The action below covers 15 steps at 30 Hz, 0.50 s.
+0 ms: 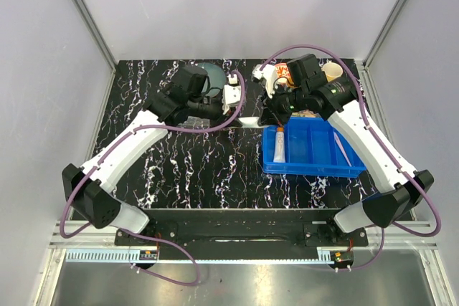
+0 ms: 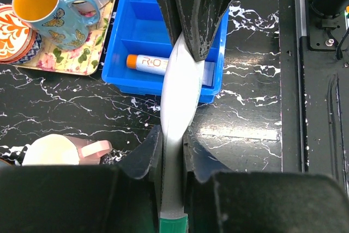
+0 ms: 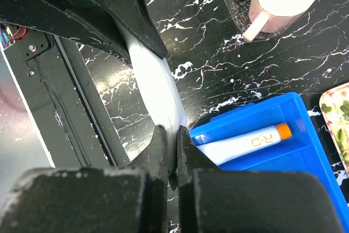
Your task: Prepare toiletry sets of a toothbrush and toothpaste on the tray
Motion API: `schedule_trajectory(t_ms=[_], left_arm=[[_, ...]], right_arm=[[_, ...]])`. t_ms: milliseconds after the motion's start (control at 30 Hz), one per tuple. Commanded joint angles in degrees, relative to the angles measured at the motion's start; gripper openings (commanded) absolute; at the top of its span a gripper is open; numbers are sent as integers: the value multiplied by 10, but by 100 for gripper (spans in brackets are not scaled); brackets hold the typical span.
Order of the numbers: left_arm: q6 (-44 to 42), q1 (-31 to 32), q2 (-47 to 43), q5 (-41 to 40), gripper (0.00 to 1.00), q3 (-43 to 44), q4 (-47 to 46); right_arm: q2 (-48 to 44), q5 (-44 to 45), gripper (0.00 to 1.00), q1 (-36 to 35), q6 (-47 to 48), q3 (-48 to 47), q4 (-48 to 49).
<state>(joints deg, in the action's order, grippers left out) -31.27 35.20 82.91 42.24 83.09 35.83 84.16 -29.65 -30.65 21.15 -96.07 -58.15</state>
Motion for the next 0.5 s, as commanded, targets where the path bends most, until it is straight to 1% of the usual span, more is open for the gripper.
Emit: schedule_trajectory(t_ms=[0,100,133,167,233,267,367,400,433,467], left_arm=[[26,2,-28,8,0,-1,-65],[36,1,-32,0,0,-10,-72],[46,0,-34,-1,0,-14,-87],[54,0,-41,-2,0,-25,-97],[82,-6,-48,-8,0,-35,-127],[91,-9,-50,-11,0,-40,-135],[144,-28,-62,-15,0,-49,-176],[161,-36,-70,-15,0,-54,-209],[205,-43,-75,-13,0,-58,-228],[228,-64,-79,-8,0,-68,-249]], right_arm=[[-17,-1,0,0,-22,0,34],[-22,13,1,0,-20,4,37],[-24,21,3,0,-20,5,38],[-27,26,11,0,-20,8,41],[-34,43,21,1,-24,8,51],[-36,50,30,1,-27,5,54],[-38,67,43,6,-37,-7,64],[-41,67,50,9,-44,-10,73],[-41,67,52,9,-50,-12,78],[-42,67,54,12,-55,-18,85]])
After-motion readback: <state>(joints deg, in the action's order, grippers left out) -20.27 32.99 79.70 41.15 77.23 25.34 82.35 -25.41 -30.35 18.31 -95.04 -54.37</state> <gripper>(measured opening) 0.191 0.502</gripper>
